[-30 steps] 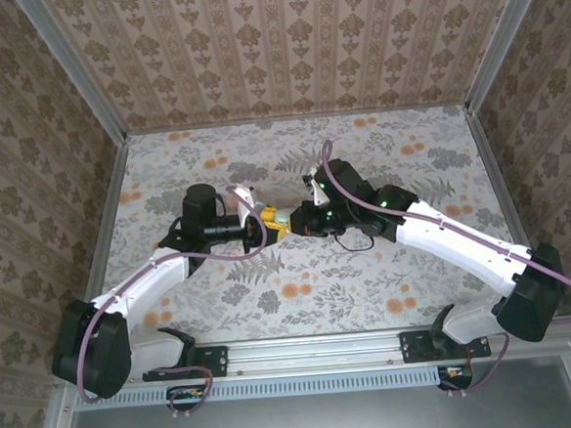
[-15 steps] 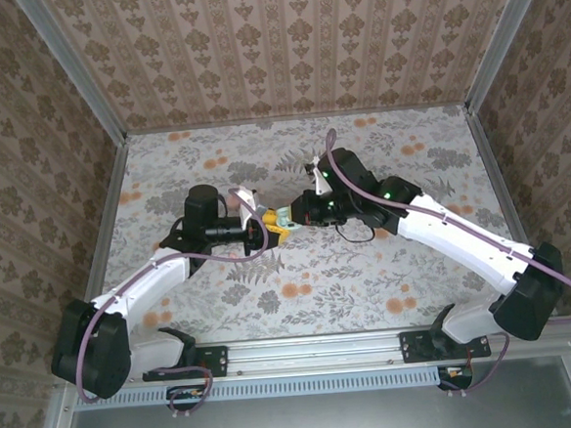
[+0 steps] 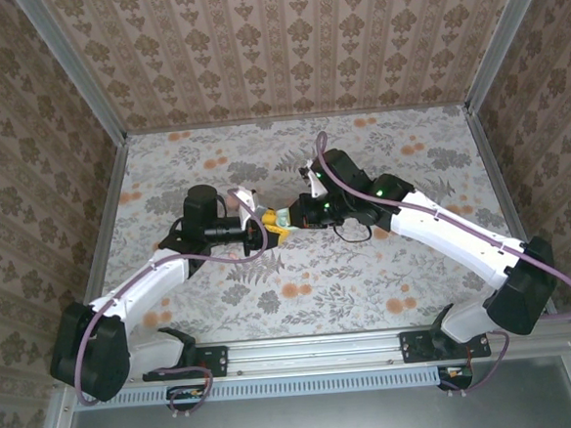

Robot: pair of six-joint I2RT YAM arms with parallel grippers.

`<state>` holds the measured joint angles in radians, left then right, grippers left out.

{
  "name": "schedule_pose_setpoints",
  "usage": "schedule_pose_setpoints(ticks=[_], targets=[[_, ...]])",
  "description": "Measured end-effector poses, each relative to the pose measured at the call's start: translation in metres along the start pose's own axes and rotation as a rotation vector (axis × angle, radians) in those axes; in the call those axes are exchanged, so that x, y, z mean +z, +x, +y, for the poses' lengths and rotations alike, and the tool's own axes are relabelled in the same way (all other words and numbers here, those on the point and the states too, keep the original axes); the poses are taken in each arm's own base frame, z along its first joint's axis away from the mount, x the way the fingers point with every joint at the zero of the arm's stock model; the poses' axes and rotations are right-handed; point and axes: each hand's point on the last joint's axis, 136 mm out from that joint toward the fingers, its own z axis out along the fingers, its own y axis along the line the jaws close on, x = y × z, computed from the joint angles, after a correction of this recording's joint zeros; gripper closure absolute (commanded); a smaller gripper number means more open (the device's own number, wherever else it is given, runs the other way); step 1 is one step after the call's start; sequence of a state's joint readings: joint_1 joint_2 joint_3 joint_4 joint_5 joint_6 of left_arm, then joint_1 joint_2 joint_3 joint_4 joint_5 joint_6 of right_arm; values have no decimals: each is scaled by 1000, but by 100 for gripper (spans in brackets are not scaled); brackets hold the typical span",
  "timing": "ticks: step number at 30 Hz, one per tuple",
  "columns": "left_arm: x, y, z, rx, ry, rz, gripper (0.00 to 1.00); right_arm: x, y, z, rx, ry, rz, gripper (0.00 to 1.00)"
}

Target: Insert wireless bluetooth earbuds into charging case

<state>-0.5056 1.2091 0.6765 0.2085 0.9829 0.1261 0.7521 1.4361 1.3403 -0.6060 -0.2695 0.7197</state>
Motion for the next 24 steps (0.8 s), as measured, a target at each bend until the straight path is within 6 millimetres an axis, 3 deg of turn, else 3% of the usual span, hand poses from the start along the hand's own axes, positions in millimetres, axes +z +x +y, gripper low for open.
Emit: schedule_pose_setpoints(ticks=[10,24], targets=[[0,0,0,0,0,0,98,3,2,10,-48,3,28,89],[1,3,-2,-14,6,11,98,7,5,8,-78,47,63,86]])
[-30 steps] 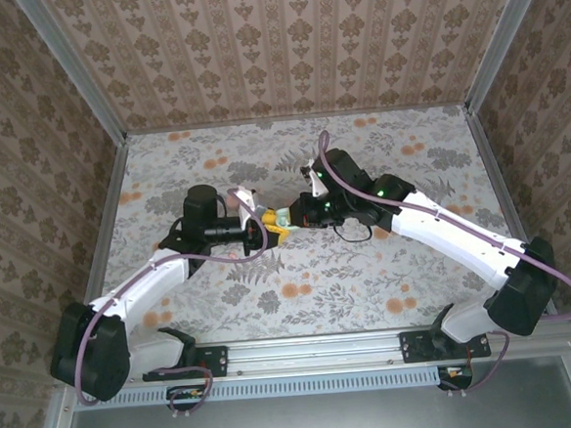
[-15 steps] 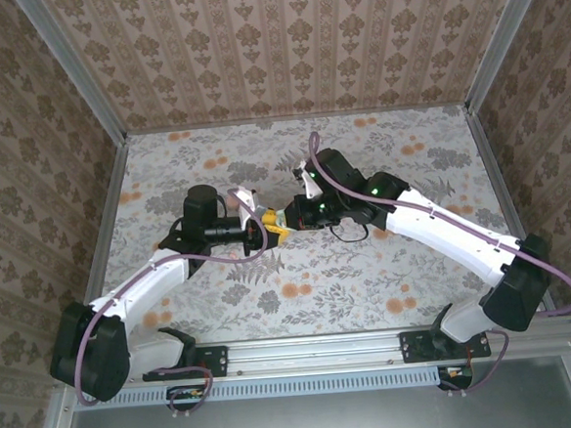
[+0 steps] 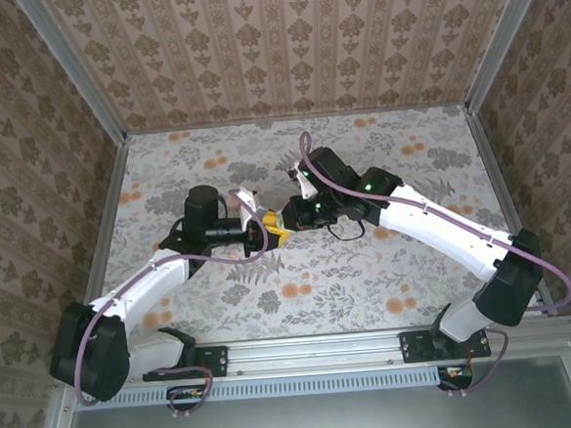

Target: Insert wireless bluetooth earbuds into charging case

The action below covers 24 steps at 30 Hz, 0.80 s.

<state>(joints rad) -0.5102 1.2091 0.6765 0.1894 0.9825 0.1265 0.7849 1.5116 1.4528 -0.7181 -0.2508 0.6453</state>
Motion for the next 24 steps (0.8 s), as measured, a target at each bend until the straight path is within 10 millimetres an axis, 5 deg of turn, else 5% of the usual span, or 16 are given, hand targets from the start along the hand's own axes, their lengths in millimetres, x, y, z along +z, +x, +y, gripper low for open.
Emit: schedule_pose_setpoints(ticks=[24], targets=[[0,4,2,-14,-13,12,98,8,-5,-1,24,31,18,86]])
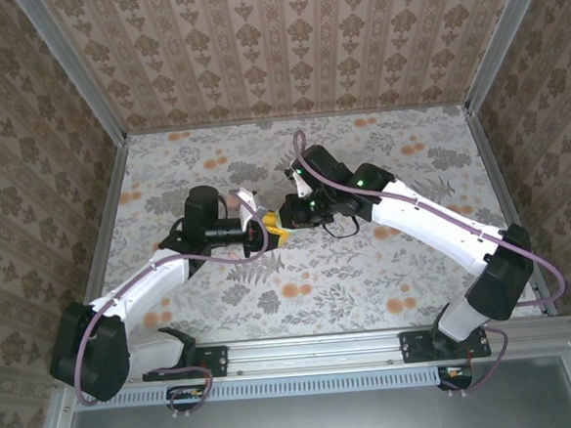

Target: Insert wireless bluetooth earbuds into charging case

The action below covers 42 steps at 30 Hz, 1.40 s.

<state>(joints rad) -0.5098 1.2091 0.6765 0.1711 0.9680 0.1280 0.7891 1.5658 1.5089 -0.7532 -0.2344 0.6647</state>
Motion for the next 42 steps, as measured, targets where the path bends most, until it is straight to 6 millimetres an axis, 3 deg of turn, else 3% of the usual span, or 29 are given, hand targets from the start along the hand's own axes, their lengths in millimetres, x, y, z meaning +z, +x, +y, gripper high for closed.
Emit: schedule_pose_setpoints(ticks=[8,19,42], targets=[[0,0,0,-1,2,1,98,2,1,-1,15,7,7,74],[0,-1,0,6,3,-5,98,-1,0,1,15,4,4,70],[0,-5,3,72,5,-74,99,-14,-14,-10,45,11,-27,70]])
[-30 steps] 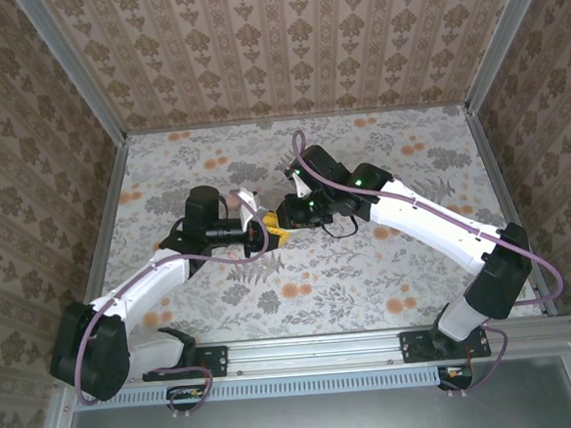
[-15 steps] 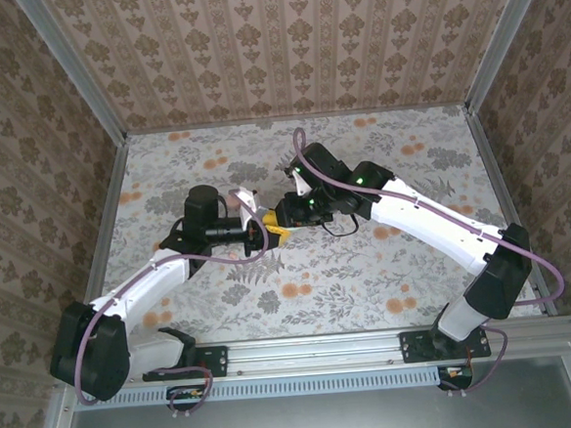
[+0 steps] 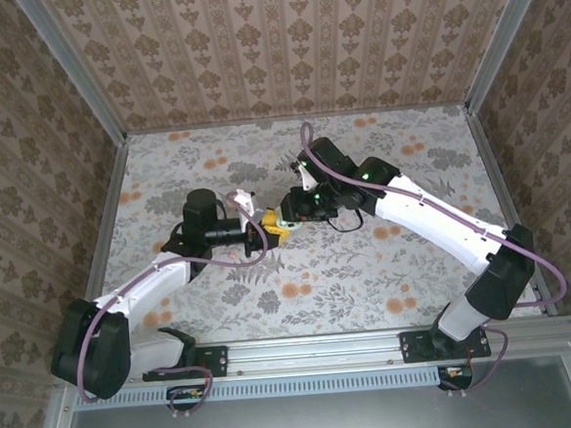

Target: Insert wireless bluetooth earbuds into charging case

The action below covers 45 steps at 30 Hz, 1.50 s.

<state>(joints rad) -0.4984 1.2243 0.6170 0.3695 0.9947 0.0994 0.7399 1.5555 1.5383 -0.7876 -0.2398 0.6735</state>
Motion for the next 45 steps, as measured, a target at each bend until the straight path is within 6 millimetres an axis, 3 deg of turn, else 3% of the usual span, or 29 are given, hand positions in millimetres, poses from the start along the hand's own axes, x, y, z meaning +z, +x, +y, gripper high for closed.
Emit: schedule_pose_setpoints(ticks=[7,14,24,36,45], targets=[[-3,-4,2,-13,5,-28,99,-14,-2,5,-7,-33,-30,70],[-4,-9,3,-19,5,-48,99,-12,1,4,-4,-47,-20,70],[-4,-11,0,-24,21,-57,99,-18,-18,-5,20,-58,-80,70],[-4,-9,5,-44,14,-58,100,-15,-21,-8,33,-67,-67,68],[-10,-14,18,-82,-4,-88,100,-36,-22,-11,37,-82,-113,67]])
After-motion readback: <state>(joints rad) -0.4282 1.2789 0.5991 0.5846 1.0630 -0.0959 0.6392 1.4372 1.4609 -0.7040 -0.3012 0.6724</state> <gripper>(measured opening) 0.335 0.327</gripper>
